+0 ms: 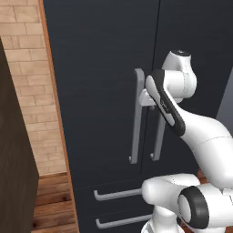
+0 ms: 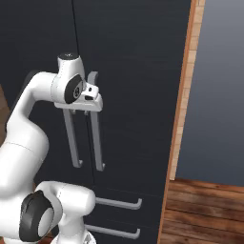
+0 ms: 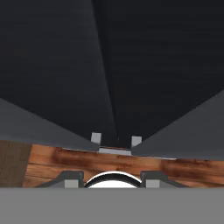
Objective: Open the fridge, remove the peach, lime, and chicken drumstick, and place them on any counter.
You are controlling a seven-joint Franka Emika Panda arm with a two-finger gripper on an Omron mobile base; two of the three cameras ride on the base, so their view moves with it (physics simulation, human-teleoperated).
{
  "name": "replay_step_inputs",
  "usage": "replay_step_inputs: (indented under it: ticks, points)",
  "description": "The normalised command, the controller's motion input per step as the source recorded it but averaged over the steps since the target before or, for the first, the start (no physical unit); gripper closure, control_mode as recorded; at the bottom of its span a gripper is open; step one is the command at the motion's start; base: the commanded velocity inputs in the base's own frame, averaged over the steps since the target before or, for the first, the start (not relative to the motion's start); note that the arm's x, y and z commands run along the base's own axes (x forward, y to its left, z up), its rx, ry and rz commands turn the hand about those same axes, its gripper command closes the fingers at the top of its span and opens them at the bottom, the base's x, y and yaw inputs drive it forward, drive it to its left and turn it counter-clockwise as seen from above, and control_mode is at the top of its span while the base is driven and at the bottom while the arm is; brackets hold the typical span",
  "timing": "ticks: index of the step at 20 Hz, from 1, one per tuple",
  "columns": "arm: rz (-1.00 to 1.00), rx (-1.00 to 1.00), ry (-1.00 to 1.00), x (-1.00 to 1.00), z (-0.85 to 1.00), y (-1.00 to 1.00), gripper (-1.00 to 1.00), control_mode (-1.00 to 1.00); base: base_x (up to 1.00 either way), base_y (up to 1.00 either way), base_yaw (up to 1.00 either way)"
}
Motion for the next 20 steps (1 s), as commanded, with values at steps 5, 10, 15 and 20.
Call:
replay_step_inputs:
  ticks: [5,10,15,20]
  points:
    - [0.0,0.0,0.0,-0.07,0.0,0.0,-1.0,1.0,-0.33,-0.01,0.0]
    - [0.0,0.0,0.0,0.0,0.0,0.0,-1.0,1.0,-0.55,0.0,0.0]
    - [0.0,0.0,0.0,0.0,0.0,0.0,-1.0,1.0,-0.26,0.0,0.0]
    - [0.0,0.0,0.0,0.0,0.0,0.0,-1.0,1.0,0.0,0.0,0.0]
